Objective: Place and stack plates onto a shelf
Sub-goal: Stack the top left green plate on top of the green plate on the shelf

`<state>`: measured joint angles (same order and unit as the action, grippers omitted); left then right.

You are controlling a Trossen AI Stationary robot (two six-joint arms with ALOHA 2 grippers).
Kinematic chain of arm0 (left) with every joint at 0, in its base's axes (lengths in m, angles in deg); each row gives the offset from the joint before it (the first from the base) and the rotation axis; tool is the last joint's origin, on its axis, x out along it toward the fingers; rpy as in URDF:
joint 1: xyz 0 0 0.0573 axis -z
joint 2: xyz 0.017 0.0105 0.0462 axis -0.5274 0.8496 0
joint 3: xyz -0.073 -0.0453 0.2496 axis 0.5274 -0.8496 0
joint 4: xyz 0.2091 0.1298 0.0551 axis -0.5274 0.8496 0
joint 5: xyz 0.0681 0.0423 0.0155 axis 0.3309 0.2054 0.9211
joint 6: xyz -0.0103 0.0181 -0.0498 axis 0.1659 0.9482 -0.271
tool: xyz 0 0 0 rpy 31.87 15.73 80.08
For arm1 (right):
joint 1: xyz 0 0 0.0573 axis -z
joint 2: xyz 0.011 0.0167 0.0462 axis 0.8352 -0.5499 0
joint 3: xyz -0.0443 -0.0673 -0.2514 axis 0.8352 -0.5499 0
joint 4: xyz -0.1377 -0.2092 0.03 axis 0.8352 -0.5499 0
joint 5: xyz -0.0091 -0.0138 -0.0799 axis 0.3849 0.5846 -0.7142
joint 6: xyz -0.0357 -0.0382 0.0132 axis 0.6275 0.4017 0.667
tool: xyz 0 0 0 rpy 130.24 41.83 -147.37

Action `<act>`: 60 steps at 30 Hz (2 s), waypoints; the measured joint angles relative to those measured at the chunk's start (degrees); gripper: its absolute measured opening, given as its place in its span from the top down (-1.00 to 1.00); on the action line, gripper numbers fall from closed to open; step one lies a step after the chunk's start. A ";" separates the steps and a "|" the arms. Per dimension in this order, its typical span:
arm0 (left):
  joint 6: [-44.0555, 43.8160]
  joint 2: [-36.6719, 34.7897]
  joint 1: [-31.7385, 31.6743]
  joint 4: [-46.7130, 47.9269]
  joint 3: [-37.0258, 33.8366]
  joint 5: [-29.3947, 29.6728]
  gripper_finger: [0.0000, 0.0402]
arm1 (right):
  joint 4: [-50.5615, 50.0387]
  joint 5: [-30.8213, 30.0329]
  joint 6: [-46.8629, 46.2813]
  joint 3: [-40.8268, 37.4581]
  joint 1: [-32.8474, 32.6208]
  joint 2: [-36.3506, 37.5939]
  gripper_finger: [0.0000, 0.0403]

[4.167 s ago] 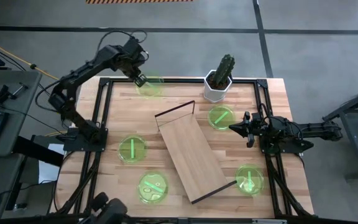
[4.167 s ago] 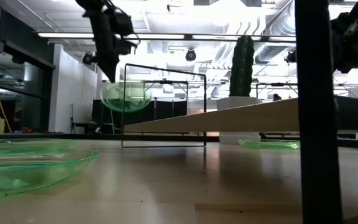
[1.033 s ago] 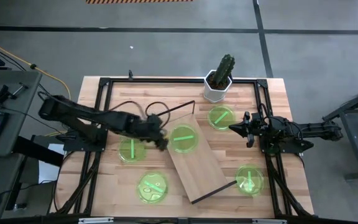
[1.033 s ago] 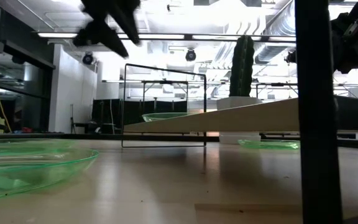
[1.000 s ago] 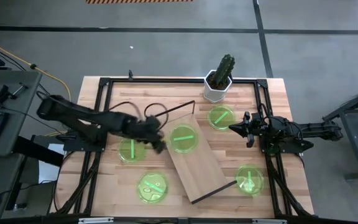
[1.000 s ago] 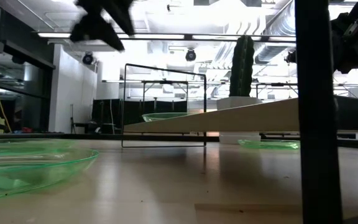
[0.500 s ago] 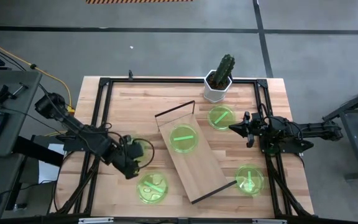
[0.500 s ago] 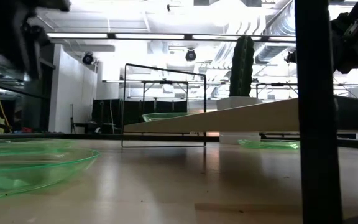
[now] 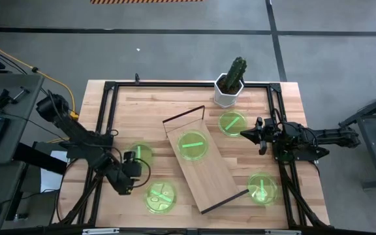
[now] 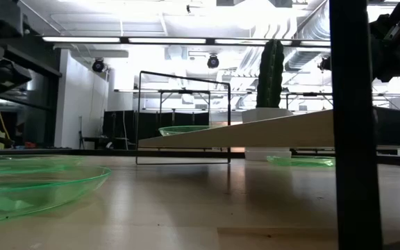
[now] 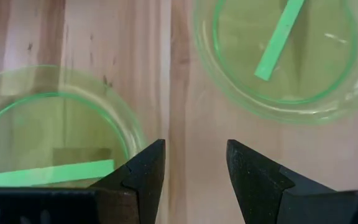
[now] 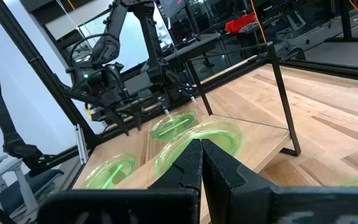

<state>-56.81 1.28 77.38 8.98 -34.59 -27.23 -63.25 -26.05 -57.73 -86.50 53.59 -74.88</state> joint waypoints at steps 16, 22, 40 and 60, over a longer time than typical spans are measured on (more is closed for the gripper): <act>-0.06 11.27 0.02 2.75 0.04 4.45 0.20 | 0.00 0.00 0.05 0.00 0.02 0.00 1.00; -1.51 13.75 -1.04 3.01 0.37 4.53 0.21 | 0.00 0.00 -0.01 0.01 0.01 0.00 1.00; 0.55 11.70 -2.85 17.30 11.29 1.06 0.99 | 0.00 0.00 0.06 0.01 0.02 0.00 1.00; 52.18 19.33 -17.89 7.82 39.79 6.00 1.00 | 0.00 0.00 0.04 0.00 0.01 0.00 1.00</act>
<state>-4.63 20.60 59.50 16.80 5.19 -21.23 -63.25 -26.06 -57.69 -86.50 53.60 -74.88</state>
